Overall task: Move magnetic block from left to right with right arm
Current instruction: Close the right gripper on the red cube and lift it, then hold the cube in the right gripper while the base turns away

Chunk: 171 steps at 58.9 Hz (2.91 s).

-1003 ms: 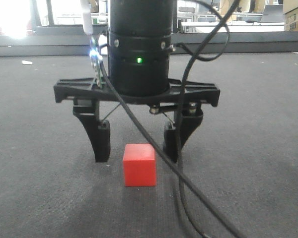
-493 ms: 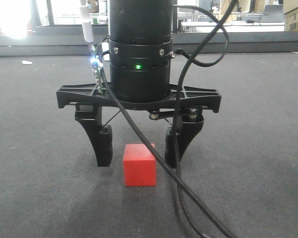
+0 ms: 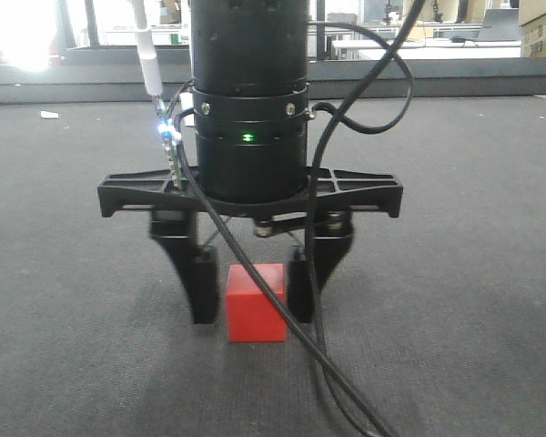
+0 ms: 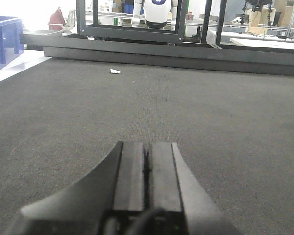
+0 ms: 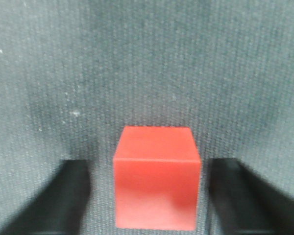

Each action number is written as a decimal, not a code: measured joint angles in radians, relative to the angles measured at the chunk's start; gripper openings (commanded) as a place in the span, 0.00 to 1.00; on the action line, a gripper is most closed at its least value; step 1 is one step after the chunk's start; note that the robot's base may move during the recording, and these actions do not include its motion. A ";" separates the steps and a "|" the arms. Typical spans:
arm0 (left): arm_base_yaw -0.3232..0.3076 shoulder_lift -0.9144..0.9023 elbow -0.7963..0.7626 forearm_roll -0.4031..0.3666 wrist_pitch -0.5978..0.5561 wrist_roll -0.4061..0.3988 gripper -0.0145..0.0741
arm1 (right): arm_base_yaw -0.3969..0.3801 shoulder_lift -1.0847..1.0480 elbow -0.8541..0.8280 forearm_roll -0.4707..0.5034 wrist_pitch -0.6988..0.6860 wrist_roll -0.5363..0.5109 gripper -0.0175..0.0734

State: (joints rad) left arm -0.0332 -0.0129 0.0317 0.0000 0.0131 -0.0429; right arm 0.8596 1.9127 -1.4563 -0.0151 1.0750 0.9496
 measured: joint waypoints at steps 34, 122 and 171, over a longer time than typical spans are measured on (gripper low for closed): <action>0.000 0.000 0.000 0.000 0.000 0.000 0.03 | -0.002 -0.129 -0.004 -0.047 0.060 -0.027 0.53; 0.000 0.000 0.000 0.000 0.000 0.000 0.03 | -0.771 -1.424 0.966 0.118 -0.760 -0.936 0.53; 0.000 0.000 0.000 0.000 0.000 0.000 0.03 | -0.772 -1.714 1.041 0.118 -0.758 -0.939 0.53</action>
State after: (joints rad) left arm -0.0332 -0.0129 0.0317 0.0000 0.0131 -0.0429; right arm 0.0880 0.1991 -0.4149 0.1031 0.3174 0.0111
